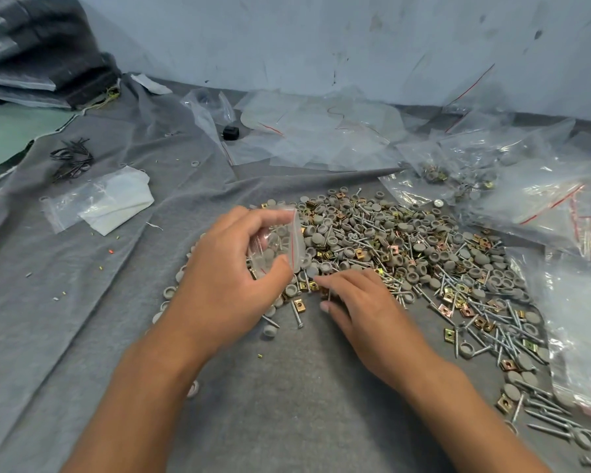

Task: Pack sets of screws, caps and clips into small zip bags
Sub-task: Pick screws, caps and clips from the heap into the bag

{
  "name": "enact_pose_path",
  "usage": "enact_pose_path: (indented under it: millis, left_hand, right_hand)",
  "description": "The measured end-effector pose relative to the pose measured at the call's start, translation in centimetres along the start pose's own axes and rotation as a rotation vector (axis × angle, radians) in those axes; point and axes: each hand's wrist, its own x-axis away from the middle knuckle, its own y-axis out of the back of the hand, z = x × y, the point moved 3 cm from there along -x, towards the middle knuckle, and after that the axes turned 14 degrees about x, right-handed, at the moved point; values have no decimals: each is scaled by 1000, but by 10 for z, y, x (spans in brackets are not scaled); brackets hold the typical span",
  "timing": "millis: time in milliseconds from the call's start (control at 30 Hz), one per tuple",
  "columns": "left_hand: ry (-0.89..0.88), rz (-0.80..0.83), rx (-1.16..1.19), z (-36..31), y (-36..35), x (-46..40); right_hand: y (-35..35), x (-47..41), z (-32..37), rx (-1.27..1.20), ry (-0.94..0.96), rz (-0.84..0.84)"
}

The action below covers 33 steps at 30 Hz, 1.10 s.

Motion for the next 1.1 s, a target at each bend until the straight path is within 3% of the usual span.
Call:
enact_pose_path:
  millis: [267, 833, 1100]
  left_hand:
    - [-10, 28, -19, -2, -7, 2]
    - [0, 39, -36, -1, -7, 2]
    - [0, 56, -45, 0, -8, 2]
  right_hand:
    - [-2, 3, 3, 87, 7, 24]
    - [-5, 5, -5, -287, -97, 87]
    - [3, 8, -17, -27, -21, 99]
